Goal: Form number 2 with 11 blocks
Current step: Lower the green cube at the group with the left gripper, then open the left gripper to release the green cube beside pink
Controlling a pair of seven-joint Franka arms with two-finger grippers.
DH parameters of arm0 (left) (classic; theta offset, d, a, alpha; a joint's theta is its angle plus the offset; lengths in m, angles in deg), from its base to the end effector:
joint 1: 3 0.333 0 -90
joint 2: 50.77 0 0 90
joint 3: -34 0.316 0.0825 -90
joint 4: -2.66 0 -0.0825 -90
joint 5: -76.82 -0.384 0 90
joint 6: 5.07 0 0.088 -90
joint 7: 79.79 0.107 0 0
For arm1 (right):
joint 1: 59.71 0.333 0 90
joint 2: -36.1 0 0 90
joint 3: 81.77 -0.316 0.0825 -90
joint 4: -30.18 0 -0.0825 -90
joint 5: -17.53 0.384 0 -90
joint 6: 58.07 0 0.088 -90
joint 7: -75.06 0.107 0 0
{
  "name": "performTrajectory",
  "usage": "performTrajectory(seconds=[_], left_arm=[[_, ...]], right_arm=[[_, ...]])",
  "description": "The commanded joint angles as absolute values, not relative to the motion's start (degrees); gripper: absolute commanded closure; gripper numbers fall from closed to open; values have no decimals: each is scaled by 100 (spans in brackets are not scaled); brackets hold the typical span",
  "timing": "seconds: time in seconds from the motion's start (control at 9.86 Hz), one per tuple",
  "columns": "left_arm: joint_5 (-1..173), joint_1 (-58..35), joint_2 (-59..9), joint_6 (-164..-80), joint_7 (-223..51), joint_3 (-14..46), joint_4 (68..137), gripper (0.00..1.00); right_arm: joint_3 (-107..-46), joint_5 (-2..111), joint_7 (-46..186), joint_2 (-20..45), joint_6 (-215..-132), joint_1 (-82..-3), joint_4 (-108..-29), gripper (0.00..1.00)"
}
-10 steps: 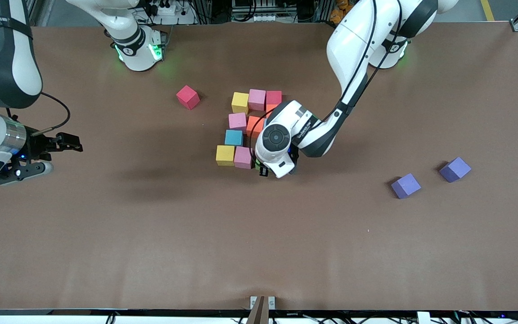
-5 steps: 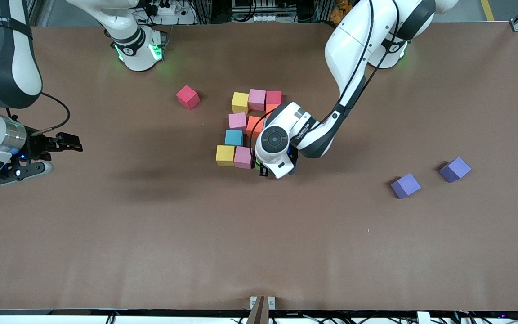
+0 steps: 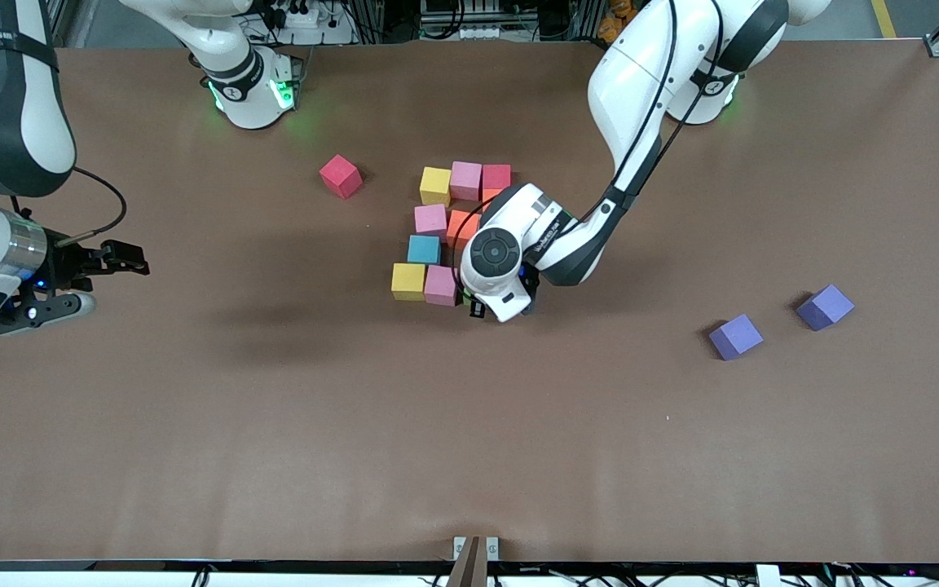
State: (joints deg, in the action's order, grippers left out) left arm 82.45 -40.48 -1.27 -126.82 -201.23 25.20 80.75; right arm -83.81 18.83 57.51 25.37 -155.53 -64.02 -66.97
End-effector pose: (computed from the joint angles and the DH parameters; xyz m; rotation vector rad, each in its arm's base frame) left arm 0.5152 -0.5120 0.1971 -2.3198 -1.9848 0.3202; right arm 0.5974 -0.0228 0.4677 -3.0441 -0.4006 0.2680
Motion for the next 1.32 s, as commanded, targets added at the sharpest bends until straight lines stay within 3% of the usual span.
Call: performTrajectory(seconds=[0.0,0.71,1.22], left_arm=[[8288,-4097,-296,-12426,-20029,2600,8079,21],[8148,-4000,-805,-12153,-19732,2591,8062,21],[7990,-3457,-1981,-12144,-17450,2591,8184,20]], right_arm=[[-8493,1850,5660,2573,-15510,-6551,-6712,0],[-8484,1850,5625,2564,-15519,-6560,-6721,0],[-8484,1859,5730,2573,-15501,-6542,-6729,0]])
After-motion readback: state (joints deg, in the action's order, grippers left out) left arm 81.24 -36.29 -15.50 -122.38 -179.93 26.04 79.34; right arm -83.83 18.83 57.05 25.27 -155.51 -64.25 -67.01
